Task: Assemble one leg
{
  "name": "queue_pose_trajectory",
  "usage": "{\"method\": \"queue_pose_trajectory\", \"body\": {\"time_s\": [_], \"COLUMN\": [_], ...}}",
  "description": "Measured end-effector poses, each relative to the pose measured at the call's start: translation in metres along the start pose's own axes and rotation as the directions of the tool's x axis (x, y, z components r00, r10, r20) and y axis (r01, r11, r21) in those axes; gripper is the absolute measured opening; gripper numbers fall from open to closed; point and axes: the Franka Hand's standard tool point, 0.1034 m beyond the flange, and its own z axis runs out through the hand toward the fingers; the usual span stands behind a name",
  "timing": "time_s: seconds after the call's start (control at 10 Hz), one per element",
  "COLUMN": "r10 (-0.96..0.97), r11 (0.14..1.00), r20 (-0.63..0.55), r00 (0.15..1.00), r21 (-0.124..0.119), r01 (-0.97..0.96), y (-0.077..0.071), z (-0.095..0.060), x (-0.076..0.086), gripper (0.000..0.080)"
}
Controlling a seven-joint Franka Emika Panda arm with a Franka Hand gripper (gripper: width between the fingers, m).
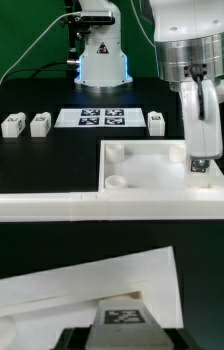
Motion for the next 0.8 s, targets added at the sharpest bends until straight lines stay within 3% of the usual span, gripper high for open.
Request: {"method": "queue_pose_trajectory", "body": {"time_s": [0.3,0.5,0.6,0.8], "r10": [-0.004,-0.203,-0.185,-0.376], "r11": [1.000,0.979,0.983,0.927], "r20": [0.000,0.002,0.018,0.020], "r00": [1.000,0.979,0.983,0.927], "r21": [0.000,0.010,0.016,0.030], "r01": [0.004,0.202,0.184,0.375], "y": [0.000,0.004,0.011,0.013], "z": [0.000,-0.005,-0.011,-0.025], "x": [0.000,0.000,-0.003,-0.005], "gripper": [0.0612,0.0642,0.0642,0.0649]}}
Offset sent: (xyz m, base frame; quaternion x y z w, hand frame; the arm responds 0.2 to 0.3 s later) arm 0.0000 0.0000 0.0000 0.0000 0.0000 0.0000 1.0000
